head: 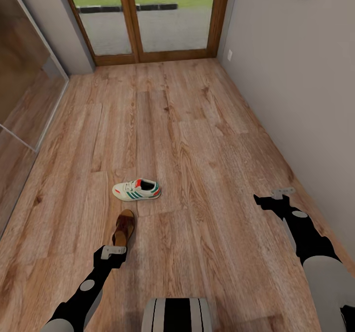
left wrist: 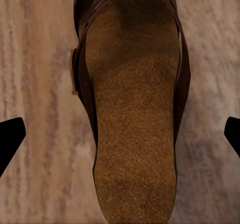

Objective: Pick up the two gym shoes and the two sandals from the corridor floor and place them onto the hallstand (shoe rack) in the corridor, making sure they are on the rack and not on the floor. Arrange them so the two gym shoes are next to each other and the two sandals are next to each other.

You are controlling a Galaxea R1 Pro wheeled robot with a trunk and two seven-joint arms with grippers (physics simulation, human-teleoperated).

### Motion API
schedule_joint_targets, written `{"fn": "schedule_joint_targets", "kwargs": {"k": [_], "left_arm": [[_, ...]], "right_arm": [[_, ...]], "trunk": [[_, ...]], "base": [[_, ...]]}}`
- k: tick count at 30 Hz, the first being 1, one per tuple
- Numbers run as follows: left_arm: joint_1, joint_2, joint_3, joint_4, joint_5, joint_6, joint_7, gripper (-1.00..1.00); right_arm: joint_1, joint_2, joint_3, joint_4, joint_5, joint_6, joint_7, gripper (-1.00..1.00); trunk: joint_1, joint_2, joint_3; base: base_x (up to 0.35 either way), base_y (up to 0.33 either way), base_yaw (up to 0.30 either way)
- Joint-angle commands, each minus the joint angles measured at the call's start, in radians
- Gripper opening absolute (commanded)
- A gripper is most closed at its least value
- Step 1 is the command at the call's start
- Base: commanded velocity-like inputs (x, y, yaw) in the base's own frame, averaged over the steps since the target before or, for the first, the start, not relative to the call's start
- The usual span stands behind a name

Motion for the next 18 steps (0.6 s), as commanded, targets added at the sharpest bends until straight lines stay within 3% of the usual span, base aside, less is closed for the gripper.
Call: {"fn": "schedule_joint_targets", "kwargs": {"k": [1,12,18], "left_arm": [[-0.001,-0.001,0.008,0.001,-0.010,-0.004,-0.005,1.00],[-0.001,-0.001,0.008,0.001,-0.010,-0.004,-0.006,1.00],[0.000,-0.001,0.008,0.001,-0.010,-0.004,-0.006,1.00]], "right_arm": [[0.000,0.001,-0.004,-0.001,0.010,0.004,0.008,1.00],[0.000,0.002,-0.004,-0.002,0.010,0.004,0.008,1.00],[0.000,0.002,-0.004,-0.002,0.009,0.005,0.008,1.00]], "trunk": [[0.000,0.000,-0.001],[0.000,0.000,-0.001],[0.003,-0.002,-0.031]], "base": [[0.010,0.000,0.000],[0.002,0.000,0.000],[0.000,0.000,0.000]]}}
